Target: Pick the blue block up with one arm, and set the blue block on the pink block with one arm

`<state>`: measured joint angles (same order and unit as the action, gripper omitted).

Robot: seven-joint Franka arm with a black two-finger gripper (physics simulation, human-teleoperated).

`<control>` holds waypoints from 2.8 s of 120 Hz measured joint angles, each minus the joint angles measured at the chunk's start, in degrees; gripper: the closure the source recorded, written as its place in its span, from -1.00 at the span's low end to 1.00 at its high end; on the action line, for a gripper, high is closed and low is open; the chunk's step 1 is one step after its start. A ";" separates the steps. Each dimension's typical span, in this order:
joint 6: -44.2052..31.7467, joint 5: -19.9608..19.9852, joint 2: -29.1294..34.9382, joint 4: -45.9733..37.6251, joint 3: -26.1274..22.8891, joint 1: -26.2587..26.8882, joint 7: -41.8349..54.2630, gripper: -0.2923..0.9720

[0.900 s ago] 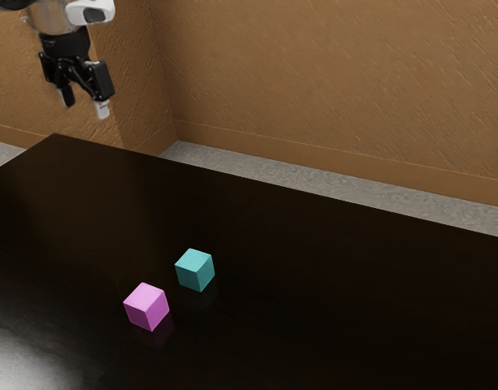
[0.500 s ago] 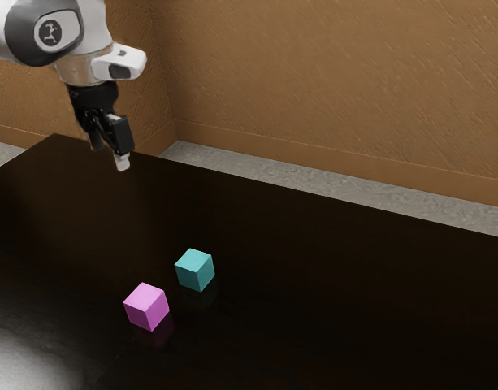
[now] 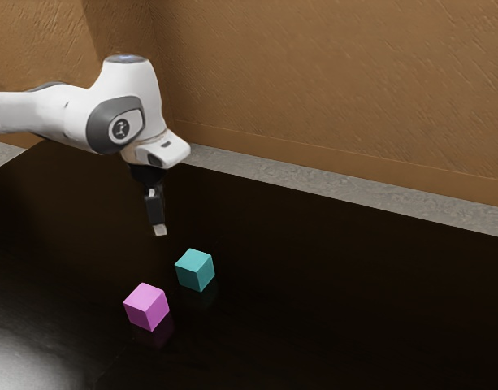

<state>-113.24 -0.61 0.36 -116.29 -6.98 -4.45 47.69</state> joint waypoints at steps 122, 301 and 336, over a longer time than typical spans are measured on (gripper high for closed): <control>-17.60 3.59 -16.64 0.17 -2.77 -1.62 38.62 -0.54; -16.49 4.99 0.67 -16.76 -2.53 -5.98 45.46 0.04; -15.23 4.97 2.98 -20.25 -2.65 -6.02 45.76 -0.01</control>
<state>-128.46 4.36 3.34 -136.54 -9.63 -10.47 93.45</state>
